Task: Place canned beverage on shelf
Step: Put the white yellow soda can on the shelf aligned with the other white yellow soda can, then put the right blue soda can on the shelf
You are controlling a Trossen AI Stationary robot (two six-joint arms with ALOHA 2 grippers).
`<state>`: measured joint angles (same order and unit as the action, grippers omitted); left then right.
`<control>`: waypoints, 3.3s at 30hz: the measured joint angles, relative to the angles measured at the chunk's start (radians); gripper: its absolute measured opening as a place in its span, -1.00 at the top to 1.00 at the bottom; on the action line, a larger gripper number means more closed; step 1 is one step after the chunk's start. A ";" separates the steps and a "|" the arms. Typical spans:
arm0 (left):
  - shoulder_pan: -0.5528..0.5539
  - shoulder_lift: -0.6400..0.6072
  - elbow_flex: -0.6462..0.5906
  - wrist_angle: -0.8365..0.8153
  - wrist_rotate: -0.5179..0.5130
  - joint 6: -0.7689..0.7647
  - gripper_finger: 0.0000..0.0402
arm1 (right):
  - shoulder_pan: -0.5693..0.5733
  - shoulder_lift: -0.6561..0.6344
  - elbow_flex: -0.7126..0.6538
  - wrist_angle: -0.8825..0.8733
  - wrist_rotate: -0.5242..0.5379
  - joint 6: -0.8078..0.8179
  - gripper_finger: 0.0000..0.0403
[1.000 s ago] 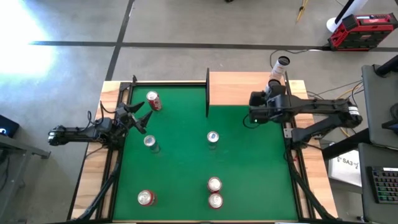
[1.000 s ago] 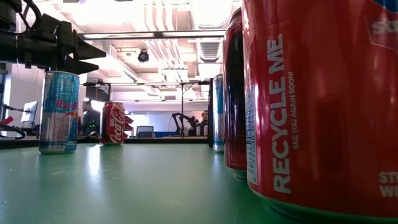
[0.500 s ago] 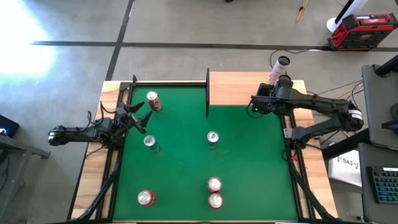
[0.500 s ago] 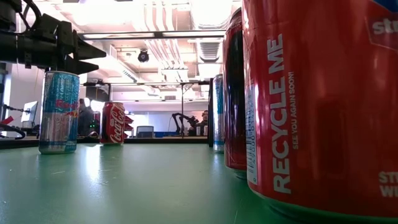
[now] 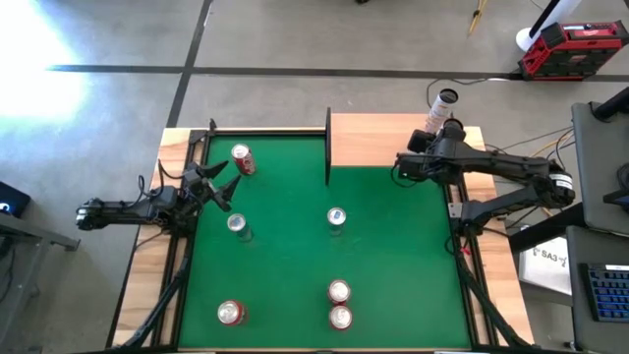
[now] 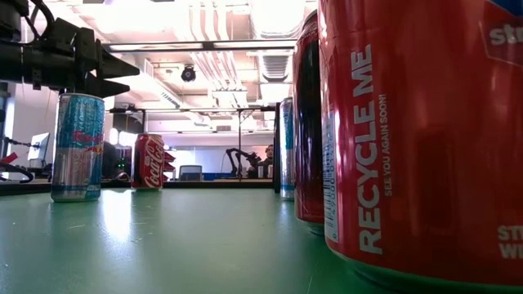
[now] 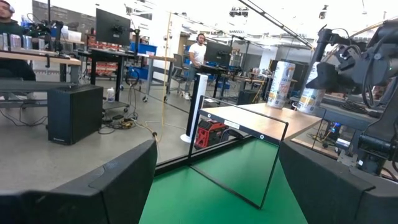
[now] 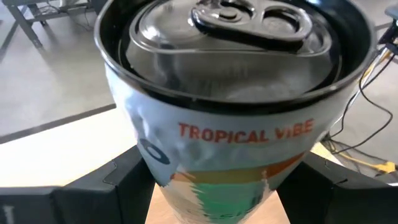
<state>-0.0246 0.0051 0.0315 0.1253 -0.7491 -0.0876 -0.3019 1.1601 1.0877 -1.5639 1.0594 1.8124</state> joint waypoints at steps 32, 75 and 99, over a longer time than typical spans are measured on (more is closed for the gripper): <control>0.000 0.000 0.000 0.000 0.000 0.000 -0.61 | -0.112 0.020 -0.011 0.112 0.015 -0.147 -0.31; 0.000 0.000 0.000 0.000 0.000 0.000 -0.61 | -0.108 0.019 0.109 -0.007 -0.405 -0.218 -0.78; 0.000 0.000 0.000 0.000 0.000 0.000 -0.61 | 0.661 0.165 0.070 0.185 -0.662 0.138 -0.78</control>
<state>-0.0246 0.0048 0.0315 0.1253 -0.7494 -0.0876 0.3589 1.3253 1.1581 -1.3785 0.3972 1.9504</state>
